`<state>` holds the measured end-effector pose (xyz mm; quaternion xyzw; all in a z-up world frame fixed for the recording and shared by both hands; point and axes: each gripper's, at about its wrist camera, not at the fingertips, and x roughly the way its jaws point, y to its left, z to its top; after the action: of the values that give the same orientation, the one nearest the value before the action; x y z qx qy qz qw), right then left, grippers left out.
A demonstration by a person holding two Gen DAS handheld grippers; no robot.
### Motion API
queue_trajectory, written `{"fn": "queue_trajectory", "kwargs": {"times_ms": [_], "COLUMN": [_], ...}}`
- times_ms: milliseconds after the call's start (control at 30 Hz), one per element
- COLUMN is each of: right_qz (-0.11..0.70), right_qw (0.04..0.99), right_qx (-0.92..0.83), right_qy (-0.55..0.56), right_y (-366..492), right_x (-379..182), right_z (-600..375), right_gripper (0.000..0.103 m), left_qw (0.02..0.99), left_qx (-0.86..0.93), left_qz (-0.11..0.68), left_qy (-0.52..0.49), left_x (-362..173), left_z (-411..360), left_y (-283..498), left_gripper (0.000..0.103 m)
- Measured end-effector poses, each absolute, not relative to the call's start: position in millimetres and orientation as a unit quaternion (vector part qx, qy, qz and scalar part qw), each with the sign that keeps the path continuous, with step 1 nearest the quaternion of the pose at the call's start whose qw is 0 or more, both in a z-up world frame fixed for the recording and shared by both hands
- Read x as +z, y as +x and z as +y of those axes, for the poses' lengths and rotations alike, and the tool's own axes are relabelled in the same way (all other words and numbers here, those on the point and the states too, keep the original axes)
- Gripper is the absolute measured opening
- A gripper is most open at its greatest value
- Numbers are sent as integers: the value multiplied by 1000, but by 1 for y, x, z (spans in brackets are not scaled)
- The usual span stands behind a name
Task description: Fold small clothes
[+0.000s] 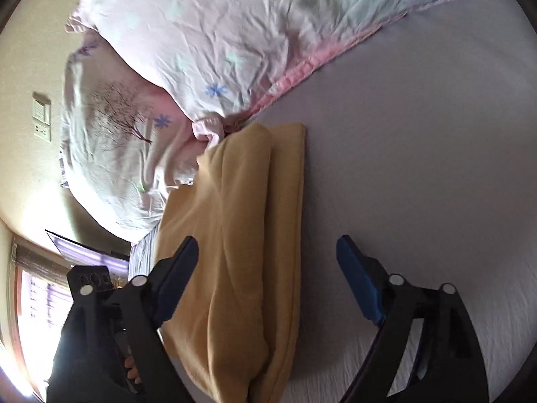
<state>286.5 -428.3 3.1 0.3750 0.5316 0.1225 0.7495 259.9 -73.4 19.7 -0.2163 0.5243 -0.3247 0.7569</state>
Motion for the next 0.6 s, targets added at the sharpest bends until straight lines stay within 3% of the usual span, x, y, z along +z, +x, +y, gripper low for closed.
{"fn": "queue_trajectory", "kwargs": {"times_ms": [67, 167, 200, 300, 467, 600], "right_qz": [533, 534, 527, 499, 475, 510], "right_qw": [752, 738, 738, 746, 745, 737], "right_qx": [140, 170, 172, 189, 254, 268], "right_qy": [362, 376, 386, 398, 394, 355], "right_y": [293, 294, 293, 292, 302, 318], "right_x": [0, -10, -13, -2, 21, 8], "right_z": [-420, -414, -413, -406, -364, -311], "right_gripper": [76, 29, 25, 22, 22, 26], "left_qw": [757, 736, 732, 730, 764, 801], "left_qx": [-328, -338, -336, -357, -351, -282], "left_qz": [519, 525, 524, 509, 466, 462], "left_qy": [-222, -262, -277, -285, -277, -255], "left_x": [16, 7, 4, 8, 38, 38], "left_z": [-81, -86, -85, -74, -20, 21], "left_y": [270, 285, 289, 285, 260, 261], "left_gripper": [80, 62, 49, 32, 32, 35]}}
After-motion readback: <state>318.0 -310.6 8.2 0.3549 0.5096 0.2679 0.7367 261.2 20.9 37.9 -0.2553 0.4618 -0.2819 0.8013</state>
